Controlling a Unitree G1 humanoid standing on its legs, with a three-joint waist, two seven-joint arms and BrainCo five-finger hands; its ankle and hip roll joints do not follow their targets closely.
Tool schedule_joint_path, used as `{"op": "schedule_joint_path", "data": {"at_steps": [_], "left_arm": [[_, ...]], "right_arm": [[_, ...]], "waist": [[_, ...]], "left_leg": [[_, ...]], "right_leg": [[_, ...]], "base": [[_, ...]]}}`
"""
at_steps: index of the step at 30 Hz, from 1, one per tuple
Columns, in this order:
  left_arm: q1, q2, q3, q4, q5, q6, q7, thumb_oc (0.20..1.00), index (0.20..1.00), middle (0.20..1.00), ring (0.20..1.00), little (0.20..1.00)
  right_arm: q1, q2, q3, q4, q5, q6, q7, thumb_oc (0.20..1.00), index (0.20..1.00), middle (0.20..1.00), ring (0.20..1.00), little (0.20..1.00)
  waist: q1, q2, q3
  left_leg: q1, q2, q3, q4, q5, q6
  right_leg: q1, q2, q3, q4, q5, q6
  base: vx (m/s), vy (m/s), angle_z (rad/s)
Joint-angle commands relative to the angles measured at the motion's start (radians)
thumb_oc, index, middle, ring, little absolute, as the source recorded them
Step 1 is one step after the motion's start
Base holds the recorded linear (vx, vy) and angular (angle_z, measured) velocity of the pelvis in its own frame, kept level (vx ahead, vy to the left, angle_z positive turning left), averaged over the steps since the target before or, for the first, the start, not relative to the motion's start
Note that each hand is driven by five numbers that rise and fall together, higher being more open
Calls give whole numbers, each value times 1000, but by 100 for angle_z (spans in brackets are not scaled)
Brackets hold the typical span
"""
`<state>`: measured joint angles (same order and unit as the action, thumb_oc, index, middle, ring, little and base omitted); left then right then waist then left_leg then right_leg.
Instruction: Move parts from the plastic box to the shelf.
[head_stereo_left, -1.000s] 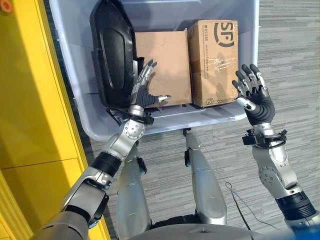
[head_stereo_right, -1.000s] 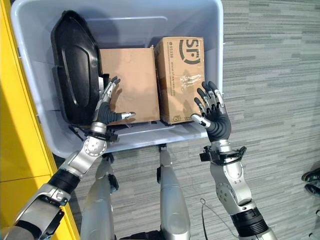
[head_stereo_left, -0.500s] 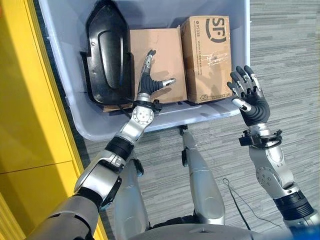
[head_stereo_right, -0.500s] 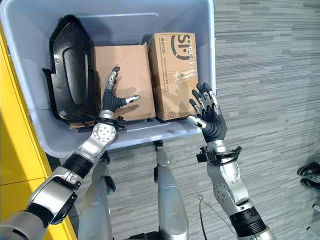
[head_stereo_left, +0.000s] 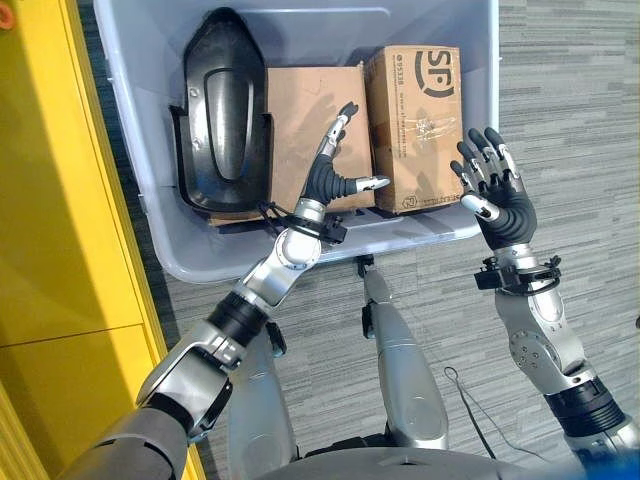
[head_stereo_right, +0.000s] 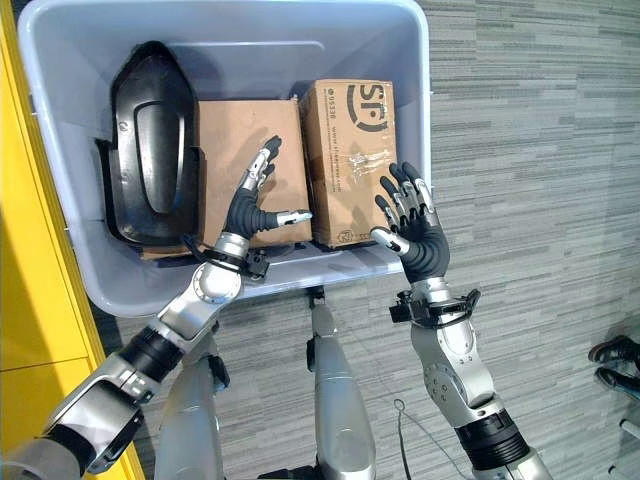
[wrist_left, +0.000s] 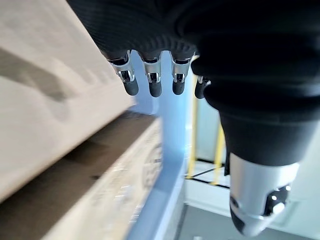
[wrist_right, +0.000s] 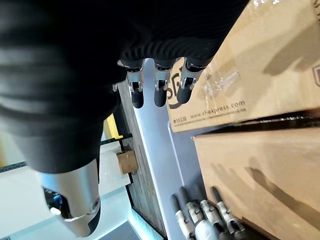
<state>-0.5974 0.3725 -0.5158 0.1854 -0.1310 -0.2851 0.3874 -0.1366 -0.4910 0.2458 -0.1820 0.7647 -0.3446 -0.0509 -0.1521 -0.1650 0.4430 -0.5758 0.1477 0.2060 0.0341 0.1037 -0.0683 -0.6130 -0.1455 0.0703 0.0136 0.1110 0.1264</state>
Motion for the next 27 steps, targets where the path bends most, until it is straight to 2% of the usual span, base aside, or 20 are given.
{"op": "schedule_joint_path", "data": {"at_steps": [1, 2, 5, 6, 10, 20, 23, 25, 27], "left_arm": [[-2, 2, 81, -1, 4, -69, -11, 1000, 1000, 1000, 1000, 1000], [31, 23, 119, -33, 6, -77, -1, 1000, 1000, 1000, 1000, 1000], [44, 30, 138, -46, 7, -81, 4, 1000, 1000, 1000, 1000, 1000], [82, 50, 187, -74, 8, -89, 19, 1000, 1000, 1000, 1000, 1000], [143, 85, 257, -91, 36, -92, 52, 1000, 1000, 1000, 1000, 1000], [171, 94, 339, 50, 72, -65, 126, 1000, 1000, 1000, 1000, 1000], [125, 85, 331, 196, 74, -34, 152, 1000, 1000, 1000, 1000, 1000], [-13, 65, 289, 496, 14, 3, 156, 1000, 1000, 1000, 1000, 1000], [-94, 46, 264, 649, -31, 25, 145, 1000, 1000, 1000, 1000, 1000]], "right_arm": [[62, -30, -85, -60, 13, -57, 3, 1000, 1000, 1000, 1000, 1000], [67, -31, -95, -63, 9, -60, 3, 1000, 1000, 1000, 1000, 1000], [71, -30, -97, -65, 8, -59, 4, 1000, 1000, 1000, 1000, 1000], [78, -32, -107, -67, 5, -60, 3, 1000, 1000, 1000, 1000, 1000], [86, -35, -120, -70, 3, -61, 6, 1000, 1000, 1000, 1000, 1000], [80, -37, -122, -53, 16, -57, 18, 1000, 1000, 1000, 1000, 1000], [69, -38, -110, -41, 19, -53, 20, 1000, 1000, 1000, 1000, 1000], [50, -42, -81, -30, 23, -48, 25, 1000, 1000, 1000, 1000, 1000], [49, -49, -64, -36, 27, -48, 27, 1000, 1000, 1000, 1000, 1000]], "waist": [[-5, 18, -35], [1, 22, -31], [3, 22, -30], [8, 24, -28], [14, 25, -26], [14, 12, -25], [6, 4, -24], [-15, -14, -30], [-31, -20, -36]], "left_leg": [[69, 69, -76, 47, -34, -77], [68, 67, -77, 48, -35, -77], [67, 67, -78, 49, -35, -77], [65, 66, -79, 50, -37, -76], [63, 64, -79, 53, -39, -76], [53, 68, -79, 57, -35, -79], [47, 71, -78, 60, -31, -80], [30, 77, -75, 67, -25, -81], [20, 79, -74, 69, -23, -81]], "right_leg": [[2, -39, -35, 45, 73, 47], [3, -39, -37, 46, 72, 47], [4, -40, -38, 46, 72, 47], [4, -41, -39, 46, 71, 47], [5, -42, -40, 48, 70, 46], [1, -41, -43, 47, 74, 46], [-7, -39, -42, 50, 76, 45], [-27, -31, -38, 55, 81, 44], [-38, -27, -36, 58, 83, 43]], "base": [[0, 0, 0], [0, 0, 0], [0, 0, 0], [0, 0, 0], [0, 0, 0], [0, 0, 0], [-11, 1, 0], [-35, 0, 1], [-16, 16, 7]]}}
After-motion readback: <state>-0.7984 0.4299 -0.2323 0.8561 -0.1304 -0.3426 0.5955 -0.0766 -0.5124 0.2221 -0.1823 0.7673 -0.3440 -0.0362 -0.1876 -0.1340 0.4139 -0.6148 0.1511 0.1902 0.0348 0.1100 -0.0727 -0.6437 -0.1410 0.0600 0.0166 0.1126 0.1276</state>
